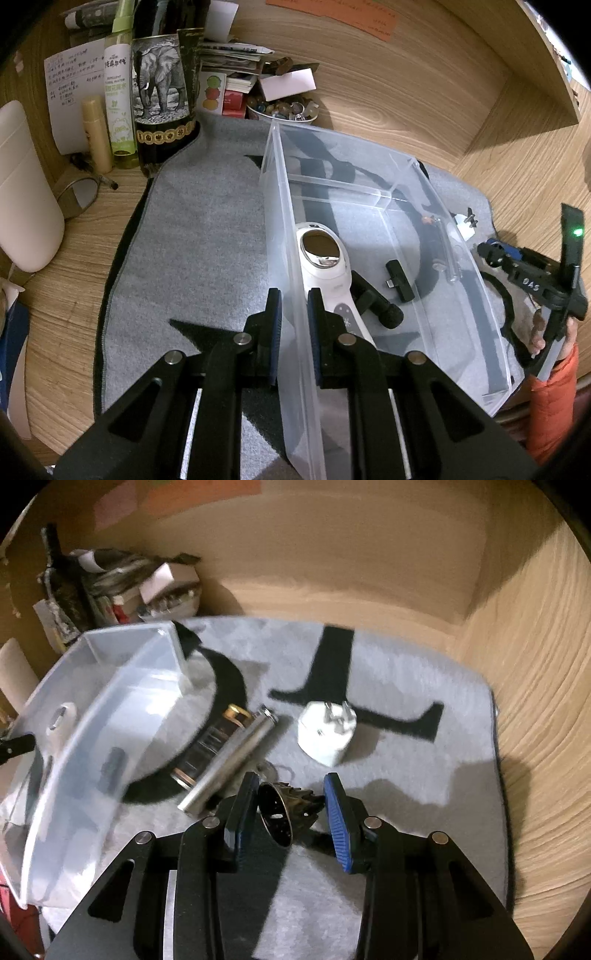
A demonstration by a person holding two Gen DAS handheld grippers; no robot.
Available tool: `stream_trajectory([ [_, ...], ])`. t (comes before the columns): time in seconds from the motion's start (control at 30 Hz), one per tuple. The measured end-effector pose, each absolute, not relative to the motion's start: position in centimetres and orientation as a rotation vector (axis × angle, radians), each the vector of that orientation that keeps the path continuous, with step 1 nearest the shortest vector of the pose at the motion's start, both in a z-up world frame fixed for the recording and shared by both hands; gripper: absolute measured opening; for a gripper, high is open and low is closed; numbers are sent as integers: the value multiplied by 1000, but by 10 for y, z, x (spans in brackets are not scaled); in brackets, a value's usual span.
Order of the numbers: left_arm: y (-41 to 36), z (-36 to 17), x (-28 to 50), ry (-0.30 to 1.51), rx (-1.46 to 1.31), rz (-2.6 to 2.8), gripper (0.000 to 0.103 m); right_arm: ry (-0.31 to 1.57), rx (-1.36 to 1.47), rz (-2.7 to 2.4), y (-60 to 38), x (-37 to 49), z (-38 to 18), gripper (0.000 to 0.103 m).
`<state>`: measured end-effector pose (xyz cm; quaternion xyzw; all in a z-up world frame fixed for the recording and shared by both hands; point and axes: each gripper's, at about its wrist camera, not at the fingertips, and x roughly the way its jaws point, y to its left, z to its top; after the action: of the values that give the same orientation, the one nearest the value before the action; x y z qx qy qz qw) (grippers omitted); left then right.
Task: Organize rigid objects
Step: 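Grasp the round black-and-metal cap with the right tool, then carry the round cap into the box and release it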
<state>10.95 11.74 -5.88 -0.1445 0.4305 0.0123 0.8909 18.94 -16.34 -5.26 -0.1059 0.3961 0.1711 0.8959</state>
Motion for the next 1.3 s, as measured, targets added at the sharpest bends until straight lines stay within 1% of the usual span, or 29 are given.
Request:
stream_trajectory([
  [0.27, 117, -59, 109, 894, -298, 26, 13, 709, -230, 435, -136, 173, -16, 33],
  [0.63, 117, -59, 109, 895, -298, 25, 13, 630, -291, 541, -82, 157, 5, 33],
  [0.97, 117, -59, 109, 892, -303, 25, 13, 639, -346, 620, -47, 148, -2, 33],
  [1.3, 117, -59, 109, 892, -302, 25, 13, 720, -426, 670, -18, 141, -33, 33],
])
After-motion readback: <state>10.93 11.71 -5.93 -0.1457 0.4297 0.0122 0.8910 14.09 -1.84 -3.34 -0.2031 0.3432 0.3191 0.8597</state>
